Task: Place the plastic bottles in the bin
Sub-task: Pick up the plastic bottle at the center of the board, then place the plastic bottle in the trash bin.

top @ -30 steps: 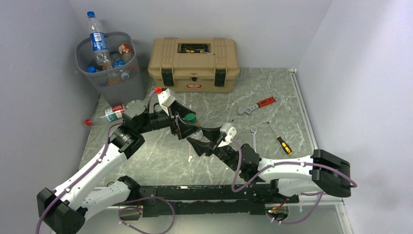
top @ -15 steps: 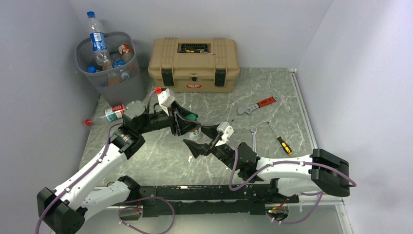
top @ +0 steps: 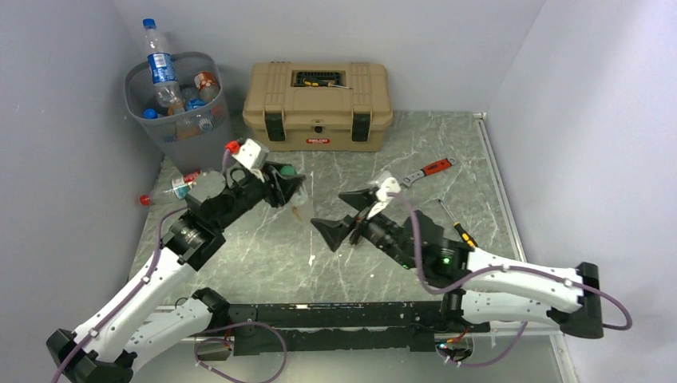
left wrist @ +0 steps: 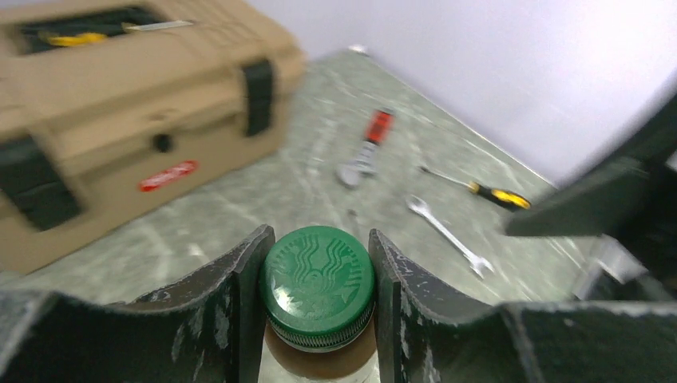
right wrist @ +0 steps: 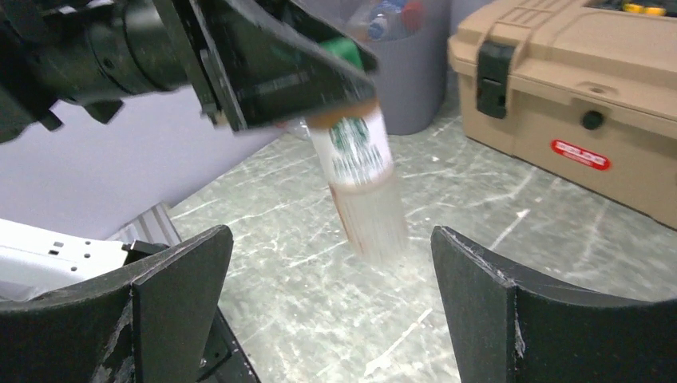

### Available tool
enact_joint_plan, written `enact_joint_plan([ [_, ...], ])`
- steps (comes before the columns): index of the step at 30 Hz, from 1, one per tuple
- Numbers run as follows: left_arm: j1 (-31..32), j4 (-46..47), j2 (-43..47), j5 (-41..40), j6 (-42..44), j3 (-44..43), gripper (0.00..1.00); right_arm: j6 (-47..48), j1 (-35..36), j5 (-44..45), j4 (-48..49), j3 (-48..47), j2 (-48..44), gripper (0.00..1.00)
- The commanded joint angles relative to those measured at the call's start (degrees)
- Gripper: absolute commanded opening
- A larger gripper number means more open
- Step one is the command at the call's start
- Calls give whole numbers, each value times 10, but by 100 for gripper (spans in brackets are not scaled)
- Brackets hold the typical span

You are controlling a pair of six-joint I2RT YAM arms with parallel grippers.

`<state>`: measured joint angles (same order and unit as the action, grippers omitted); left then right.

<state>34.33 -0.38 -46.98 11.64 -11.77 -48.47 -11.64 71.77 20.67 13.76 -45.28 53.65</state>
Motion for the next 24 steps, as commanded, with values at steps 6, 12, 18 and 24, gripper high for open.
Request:
enact_joint_plan([
  [6, -73, -103, -166, -319, 107, -339, 0, -14, 0, 124, -40, 116, -135, 100],
  [12, -201, -9, -308, -281, 111, -506, 0, -43, -2, 99, -69, 133, -123, 100],
  [18, -335, 119, -393, -271, 54, -526, 0, -62, -1, 87, -70, 180, -152, 100],
  [24, -414, 280, -430, -233, 39, -450, 0, -76, -2, 91, -62, 213, -184, 100],
])
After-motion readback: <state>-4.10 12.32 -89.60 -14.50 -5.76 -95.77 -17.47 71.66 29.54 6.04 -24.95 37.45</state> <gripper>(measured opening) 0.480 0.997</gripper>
